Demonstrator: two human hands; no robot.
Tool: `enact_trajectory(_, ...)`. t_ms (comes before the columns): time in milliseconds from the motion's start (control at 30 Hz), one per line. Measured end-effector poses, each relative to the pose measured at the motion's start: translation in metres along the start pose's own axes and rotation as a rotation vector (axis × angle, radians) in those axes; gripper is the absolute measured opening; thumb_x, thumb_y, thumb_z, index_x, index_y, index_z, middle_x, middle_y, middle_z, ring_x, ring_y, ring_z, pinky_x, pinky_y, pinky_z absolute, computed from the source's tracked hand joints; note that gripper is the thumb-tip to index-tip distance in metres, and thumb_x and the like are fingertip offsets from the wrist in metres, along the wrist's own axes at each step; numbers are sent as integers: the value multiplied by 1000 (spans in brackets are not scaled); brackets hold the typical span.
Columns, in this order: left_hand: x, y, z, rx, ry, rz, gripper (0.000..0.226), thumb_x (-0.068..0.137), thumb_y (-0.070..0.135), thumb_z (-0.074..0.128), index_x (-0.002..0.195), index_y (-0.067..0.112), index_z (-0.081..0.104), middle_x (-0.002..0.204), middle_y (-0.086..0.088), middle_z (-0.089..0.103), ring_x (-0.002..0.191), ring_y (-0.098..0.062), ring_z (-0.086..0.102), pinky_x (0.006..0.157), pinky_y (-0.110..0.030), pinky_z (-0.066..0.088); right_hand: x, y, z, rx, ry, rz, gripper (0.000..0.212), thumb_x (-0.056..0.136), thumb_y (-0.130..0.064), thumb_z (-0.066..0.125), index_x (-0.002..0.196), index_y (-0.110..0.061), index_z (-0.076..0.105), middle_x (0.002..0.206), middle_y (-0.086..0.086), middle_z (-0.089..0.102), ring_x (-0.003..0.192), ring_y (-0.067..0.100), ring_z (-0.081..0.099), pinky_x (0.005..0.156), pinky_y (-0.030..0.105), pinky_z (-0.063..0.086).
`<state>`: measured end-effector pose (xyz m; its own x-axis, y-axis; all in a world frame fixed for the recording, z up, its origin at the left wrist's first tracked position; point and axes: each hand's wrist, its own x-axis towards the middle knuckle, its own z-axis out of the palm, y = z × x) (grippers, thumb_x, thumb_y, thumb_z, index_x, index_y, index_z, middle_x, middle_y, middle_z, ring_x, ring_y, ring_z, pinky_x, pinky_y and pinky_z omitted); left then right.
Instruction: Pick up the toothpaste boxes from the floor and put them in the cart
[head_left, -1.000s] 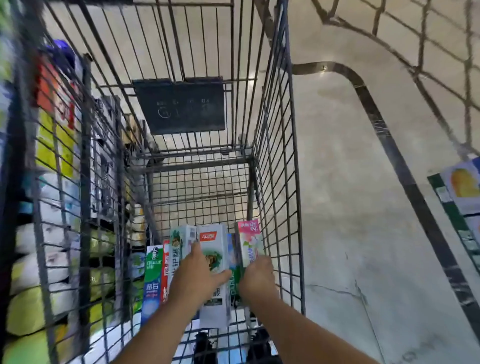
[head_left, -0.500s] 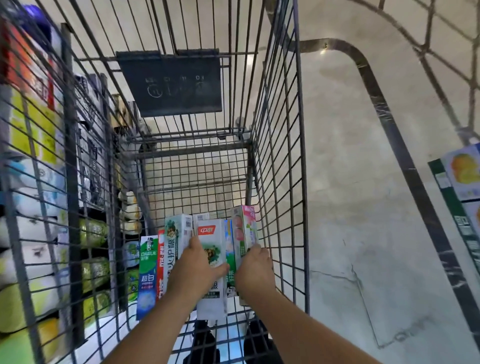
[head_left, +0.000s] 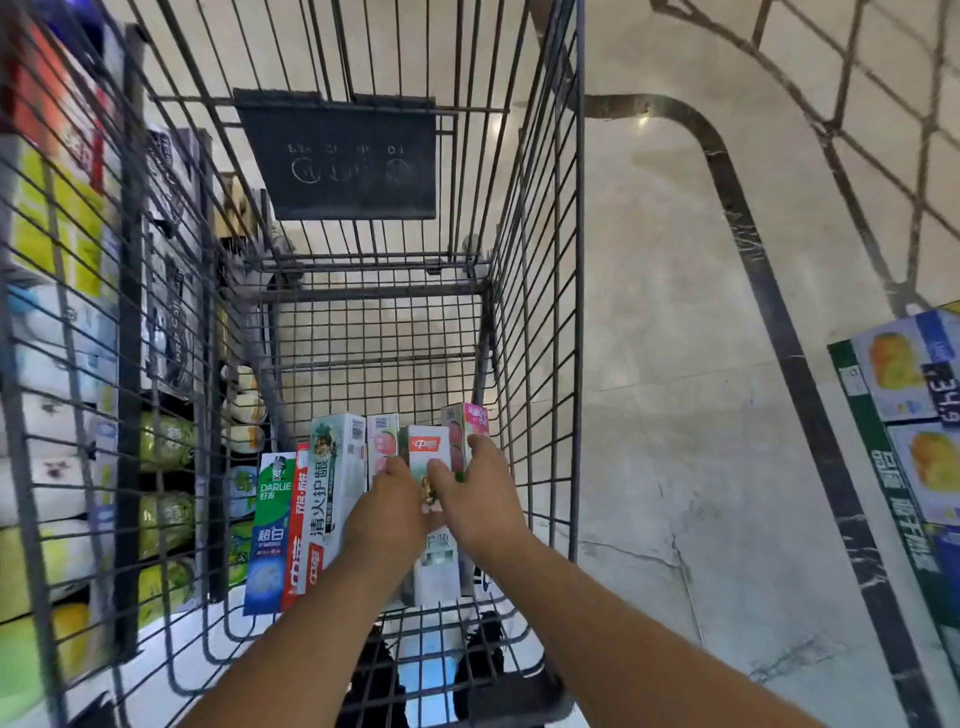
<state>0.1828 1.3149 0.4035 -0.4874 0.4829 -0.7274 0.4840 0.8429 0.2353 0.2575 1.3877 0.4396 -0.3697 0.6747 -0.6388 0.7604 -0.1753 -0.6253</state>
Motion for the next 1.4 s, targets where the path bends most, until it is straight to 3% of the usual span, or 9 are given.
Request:
enact_trajectory(133,-28,-12,-40,26,-2,73,57,91,41,66,132,12,41,125,-8,58,107,-26,62,80,-35,51,-24,-22,-25,-64,-90,-67,20,94,-26,61,113,-19,57,102,-4,64,86,8,64,70,19,51)
enact_trajectory(233,-65,-21,-96,-4,43,110,64,92,52,60,141,15,41,139,-6,52,116,-22,57,93,-36,50,-49,-57,-56,-196,-154,-130,44,97,-36,58,133,-14,50,123,3,59,103,16,59,83,29,49)
enact_trajectory(333,-121,-28,-158,-25,82,132,62,91,59,56,138,19,49,138,-4,53,112,-17,56,94,-33,48,-77,-96,-92,-372,-186,-263,63,96,-47,56,145,-10,41,145,10,46,130,25,47,108,38,40)
enact_trajectory(433,-188,-36,-211,-28,111,108,66,91,64,53,139,19,48,142,-6,49,118,-21,54,98,-35,46,-109,-138,-123,-590,-224,-432,79,93,-58,54,152,-12,32,156,11,35,143,27,34,117,43,32)
enact_trajectory(700,-325,-60,-288,207,233,14,108,78,83,35,160,19,5,167,-7,11,152,-25,16,121,-46,24,-192,-226,-164,-1063,-228,-878,92,89,-70,47,158,-19,12,164,11,16,149,32,17,121,47,17)
enact_trajectory(933,-400,-78,-270,159,186,19,113,72,84,27,160,20,-6,168,-3,-4,154,-21,2,124,-45,14,-255,-233,-161,-1195,-207,-977,93,89,-72,43,158,-25,3,166,9,3,152,33,5,121,52,7)
enact_trajectory(1133,-470,-133,-224,145,214,52,100,85,78,34,159,18,5,160,-11,22,144,-28,26,113,-39,30,-329,-224,-117,-1217,-214,-1034,94,86,-74,43,158,-26,6,166,9,6,152,34,5,120,52,6)
enact_trajectory(1300,-550,-205,-181,122,315,36,145,39,107,4,156,22,19,159,-2,27,143,-23,29,115,-43,32,-422,-212,-57,-1231,-237,-1152,92,88,-70,46,159,-26,7,166,8,6,152,33,5,120,51,5)
enact_trajectory(1400,-594,-260,-147,92,406,-55,140,45,107,6,155,22,20,158,-3,29,143,-24,29,116,-42,31,-480,-199,-13,-1264,-289,-1233,92,89,-70,45,159,-23,9,166,10,7,152,32,5,121,52,8)
